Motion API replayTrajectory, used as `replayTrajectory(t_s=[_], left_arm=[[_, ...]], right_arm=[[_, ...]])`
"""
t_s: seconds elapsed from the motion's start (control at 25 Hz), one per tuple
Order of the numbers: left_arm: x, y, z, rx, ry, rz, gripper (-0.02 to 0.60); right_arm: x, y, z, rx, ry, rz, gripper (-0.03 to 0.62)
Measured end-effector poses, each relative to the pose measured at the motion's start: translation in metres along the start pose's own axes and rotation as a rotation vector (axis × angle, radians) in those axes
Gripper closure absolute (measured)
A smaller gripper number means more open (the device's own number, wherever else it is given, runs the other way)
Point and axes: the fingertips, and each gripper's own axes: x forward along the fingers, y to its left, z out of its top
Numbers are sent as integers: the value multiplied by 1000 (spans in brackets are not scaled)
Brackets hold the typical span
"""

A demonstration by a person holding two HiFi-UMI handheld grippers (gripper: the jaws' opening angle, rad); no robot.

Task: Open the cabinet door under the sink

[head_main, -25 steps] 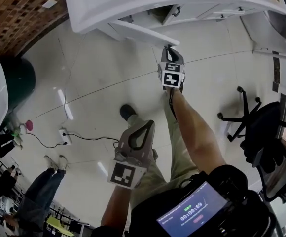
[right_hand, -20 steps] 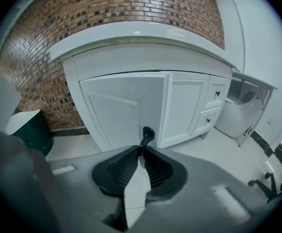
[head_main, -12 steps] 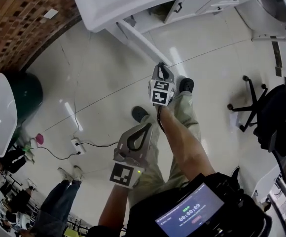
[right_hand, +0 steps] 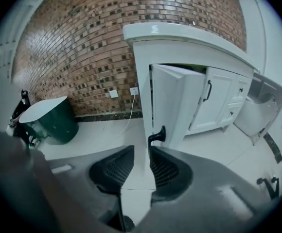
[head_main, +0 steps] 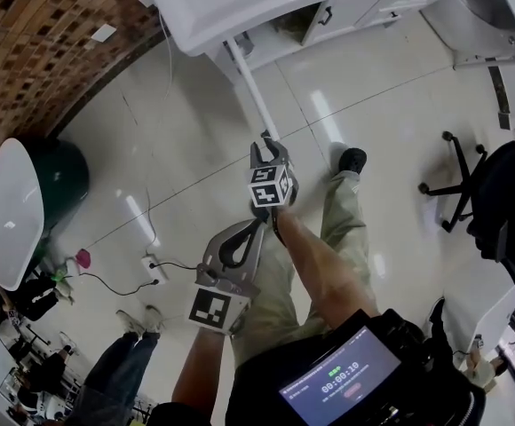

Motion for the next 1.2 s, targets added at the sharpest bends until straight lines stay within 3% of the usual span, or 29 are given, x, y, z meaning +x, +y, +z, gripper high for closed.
replayTrajectory(t_s=[0.28, 0.52, 0.8, 0.96, 1.2], left_arm=[[-11, -13, -1, 2, -21, -10, 565], [-26, -36, 21, -1, -73, -17, 565], [-50, -73, 61, 36, -108, -15, 565], [-63, -111, 95, 84, -151, 22, 565], [-53, -191, 135, 103, -237, 73, 565]], right_arm=[[-23, 12, -14, -129, 3, 55, 507], [-85, -4, 23, -146, -100, 76, 510], [-236, -41, 112, -117, -299, 113, 544], [-344, -72, 154, -168, -414, 157, 591], [-487, -128, 168, -280, -523, 228, 602]])
